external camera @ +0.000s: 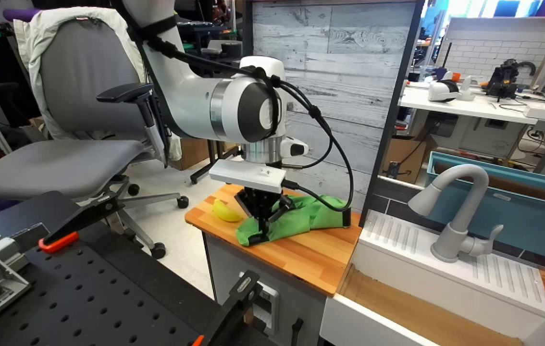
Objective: Fold the green towel in half twice
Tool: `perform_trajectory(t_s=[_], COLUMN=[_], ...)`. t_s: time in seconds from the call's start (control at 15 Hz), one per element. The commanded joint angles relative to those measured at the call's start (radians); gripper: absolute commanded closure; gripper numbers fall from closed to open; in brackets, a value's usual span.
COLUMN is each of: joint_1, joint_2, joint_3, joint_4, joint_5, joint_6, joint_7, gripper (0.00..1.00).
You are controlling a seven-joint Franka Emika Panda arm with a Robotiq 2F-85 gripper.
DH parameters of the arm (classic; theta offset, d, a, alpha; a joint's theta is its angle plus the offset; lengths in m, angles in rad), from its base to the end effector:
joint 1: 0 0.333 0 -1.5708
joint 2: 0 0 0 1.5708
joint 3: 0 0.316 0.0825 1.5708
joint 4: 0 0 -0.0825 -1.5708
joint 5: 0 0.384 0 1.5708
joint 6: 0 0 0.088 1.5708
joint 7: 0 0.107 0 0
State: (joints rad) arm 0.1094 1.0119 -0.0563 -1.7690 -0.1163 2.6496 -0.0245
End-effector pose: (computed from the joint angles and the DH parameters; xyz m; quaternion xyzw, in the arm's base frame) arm 0.5969 0.0340 -0.0166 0.9913 0.1030 -0.0650 0.0496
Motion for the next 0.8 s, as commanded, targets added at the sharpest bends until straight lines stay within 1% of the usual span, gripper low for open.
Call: perform_trajectory(t_s=[0.0,0.47,0.73], joint_1=[0.022,0.007,-0.023], joint_2=[0.019,-0.065,-0.124], joint_3=[-0.014,-0.011,-0.007], joint_4=[0.034,-0.041,-0.064], joint_5=[-0.012,0.002,0.024], joint_6=[-0.019,-0.002,-0.018], joint_7=[0.038,0.065,0.084], gripper=[0.99,0.99,0.99])
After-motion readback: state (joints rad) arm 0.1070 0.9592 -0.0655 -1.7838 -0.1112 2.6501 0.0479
